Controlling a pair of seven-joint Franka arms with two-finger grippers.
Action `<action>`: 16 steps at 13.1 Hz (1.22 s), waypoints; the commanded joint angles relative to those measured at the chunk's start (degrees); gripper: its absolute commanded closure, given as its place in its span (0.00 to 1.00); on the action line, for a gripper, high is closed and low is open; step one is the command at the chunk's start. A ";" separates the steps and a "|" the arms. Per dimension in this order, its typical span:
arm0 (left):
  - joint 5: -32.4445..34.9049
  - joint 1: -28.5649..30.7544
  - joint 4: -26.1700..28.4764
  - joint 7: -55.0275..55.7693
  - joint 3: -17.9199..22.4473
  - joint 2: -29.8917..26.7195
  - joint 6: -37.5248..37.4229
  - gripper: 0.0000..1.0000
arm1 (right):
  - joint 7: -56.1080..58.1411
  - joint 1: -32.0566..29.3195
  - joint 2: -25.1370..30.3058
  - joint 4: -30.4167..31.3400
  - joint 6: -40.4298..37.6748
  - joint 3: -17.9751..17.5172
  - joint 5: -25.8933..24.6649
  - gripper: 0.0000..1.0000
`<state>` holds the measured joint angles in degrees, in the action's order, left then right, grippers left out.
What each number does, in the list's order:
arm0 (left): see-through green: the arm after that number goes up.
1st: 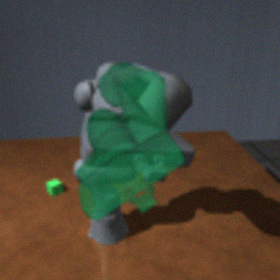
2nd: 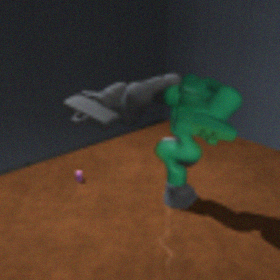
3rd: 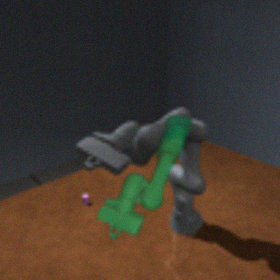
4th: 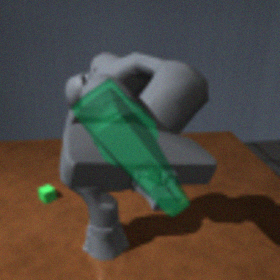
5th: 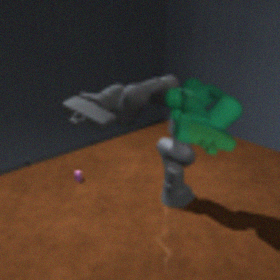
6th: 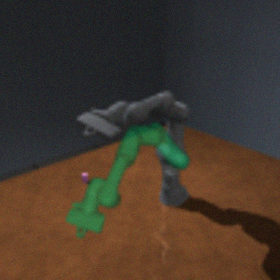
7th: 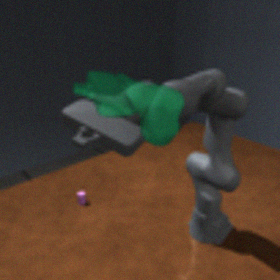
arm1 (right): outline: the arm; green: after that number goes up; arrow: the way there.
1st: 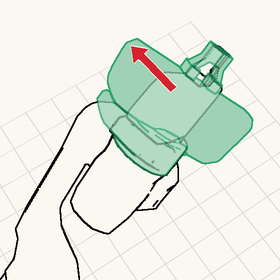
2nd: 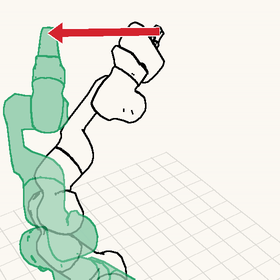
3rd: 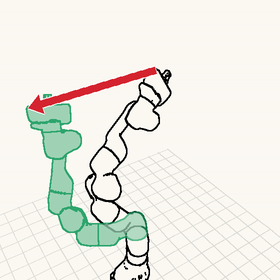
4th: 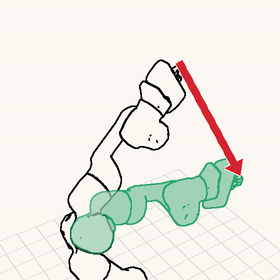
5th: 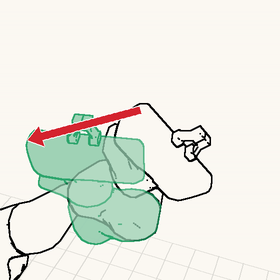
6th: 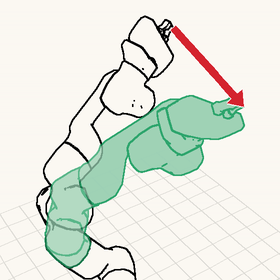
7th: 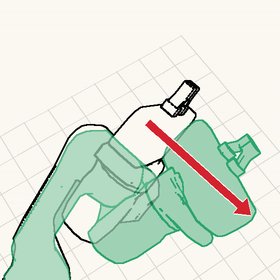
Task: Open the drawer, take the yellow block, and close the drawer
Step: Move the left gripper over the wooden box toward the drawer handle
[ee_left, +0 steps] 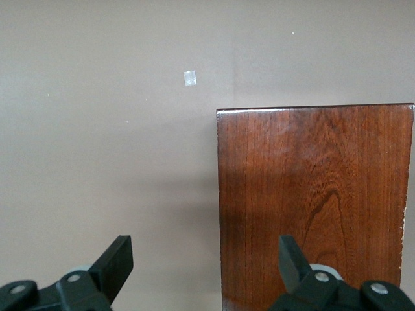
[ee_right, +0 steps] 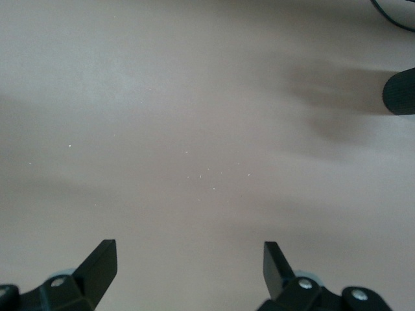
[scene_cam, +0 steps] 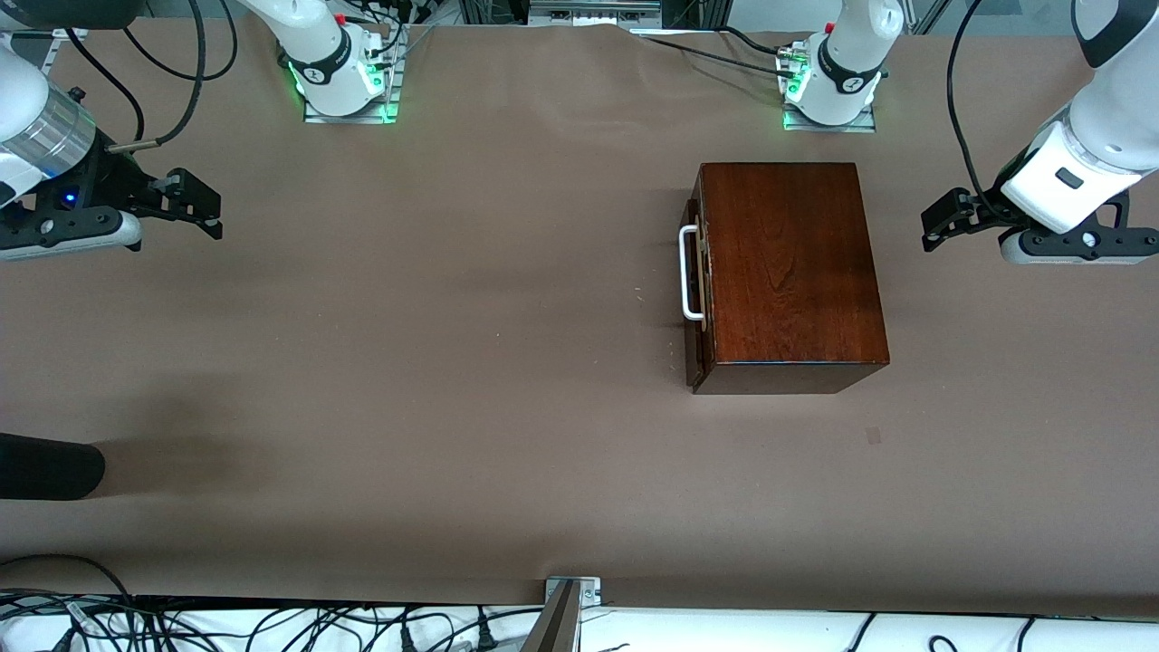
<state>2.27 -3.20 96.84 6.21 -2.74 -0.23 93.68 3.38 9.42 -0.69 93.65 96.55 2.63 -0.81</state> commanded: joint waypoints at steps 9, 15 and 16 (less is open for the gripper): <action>-1.04 0.39 -2.18 -0.85 0.02 2.34 -5.61 0.00 | 0.04 0.16 -0.37 -1.28 -0.75 0.36 1.95 0.00; -0.69 -0.13 -4.11 -1.02 -2.62 3.12 -10.09 0.00 | 0.04 -0.01 -0.37 -1.28 -0.57 0.36 1.96 0.00; -0.95 -0.13 -4.12 -1.46 -2.62 3.30 -10.18 0.00 | 0.04 -0.10 -0.37 -1.28 -0.48 0.36 1.96 0.00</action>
<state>2.27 -3.46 95.35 6.25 -5.38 1.39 85.70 3.36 9.41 -0.69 93.65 96.58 2.81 0.12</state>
